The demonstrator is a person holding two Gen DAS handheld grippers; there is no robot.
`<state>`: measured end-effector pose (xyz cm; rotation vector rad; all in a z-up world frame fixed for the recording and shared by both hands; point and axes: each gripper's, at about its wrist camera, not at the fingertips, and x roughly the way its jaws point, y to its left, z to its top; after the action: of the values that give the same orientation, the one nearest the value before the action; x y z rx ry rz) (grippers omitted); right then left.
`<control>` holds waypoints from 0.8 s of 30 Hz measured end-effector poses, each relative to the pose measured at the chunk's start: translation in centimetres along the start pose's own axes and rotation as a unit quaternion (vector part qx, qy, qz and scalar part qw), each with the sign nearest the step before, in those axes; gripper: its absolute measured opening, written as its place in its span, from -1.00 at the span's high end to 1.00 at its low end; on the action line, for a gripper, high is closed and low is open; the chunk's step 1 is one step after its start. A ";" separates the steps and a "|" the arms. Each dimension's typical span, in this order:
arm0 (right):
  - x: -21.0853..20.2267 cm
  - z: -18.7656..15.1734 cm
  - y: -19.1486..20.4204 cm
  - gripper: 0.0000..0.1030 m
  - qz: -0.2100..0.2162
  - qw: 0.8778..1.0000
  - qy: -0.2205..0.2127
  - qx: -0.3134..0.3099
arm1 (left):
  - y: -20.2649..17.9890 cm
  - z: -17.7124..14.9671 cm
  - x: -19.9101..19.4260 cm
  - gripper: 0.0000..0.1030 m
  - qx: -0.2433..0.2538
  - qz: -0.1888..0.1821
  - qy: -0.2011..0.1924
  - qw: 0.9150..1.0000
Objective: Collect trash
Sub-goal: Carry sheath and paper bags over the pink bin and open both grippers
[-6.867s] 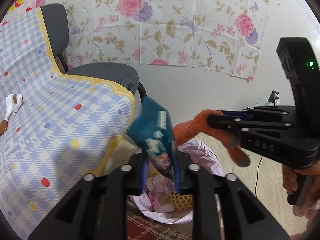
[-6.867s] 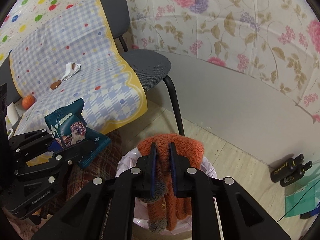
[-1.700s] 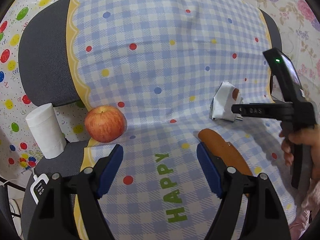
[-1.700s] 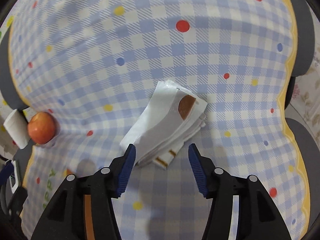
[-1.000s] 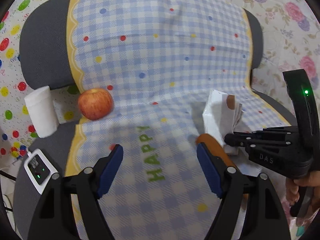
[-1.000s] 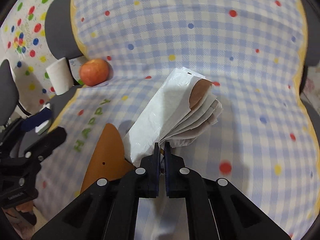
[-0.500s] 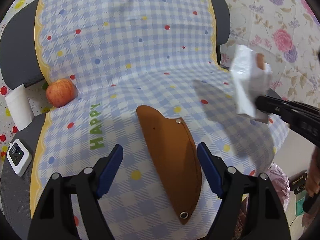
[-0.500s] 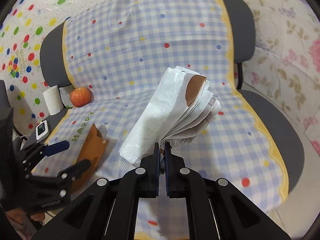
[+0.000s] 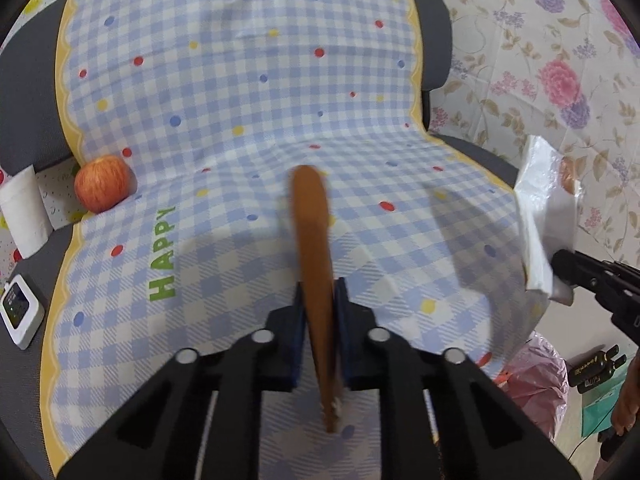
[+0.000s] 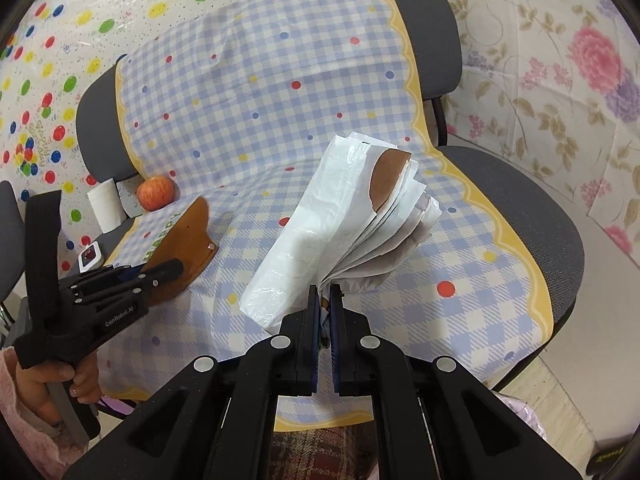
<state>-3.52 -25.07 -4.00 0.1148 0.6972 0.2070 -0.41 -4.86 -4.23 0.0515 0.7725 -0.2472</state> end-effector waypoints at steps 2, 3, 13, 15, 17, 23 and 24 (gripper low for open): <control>-0.6 -0.1 -0.1 0.89 0.000 1.000 -0.004 0.000 | -0.6 0.1 -1.0 0.84 0.006 -0.011 -0.013 1.000; -1.0 -0.2 -0.1 0.89 -0.002 1.000 -0.007 0.000 | -1.1 0.2 -1.9 0.84 0.011 -0.020 -0.024 0.999; -4.7 -2.5 -1.3 0.89 -0.033 0.999 -0.013 0.011 | -6.7 -1.3 -5.8 0.84 0.071 -0.069 -0.073 0.992; -5.4 -3.1 -1.8 0.89 -0.049 0.999 -0.011 0.013 | -8.2 -2.0 -5.8 0.84 0.084 -0.086 -0.074 0.990; -6.2 -3.8 -2.4 0.88 -0.065 0.998 -0.008 0.015 | -9.4 -2.6 -5.8 0.84 0.094 -0.103 -0.073 0.988; -8.5 -6.7 -4.5 0.86 -0.112 0.993 0.008 0.034 | -14.1 -4.5 -5.9 0.84 0.138 -0.157 -0.073 0.975; -8.9 -7.3 -4.9 0.86 -0.120 0.992 0.012 0.039 | -14.7 -4.9 -5.9 0.84 0.145 -0.164 -0.072 0.973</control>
<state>-14.19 -31.61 -4.88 0.1018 0.7368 -0.0490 -11.34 -17.29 -2.97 0.1801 0.5920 -0.6703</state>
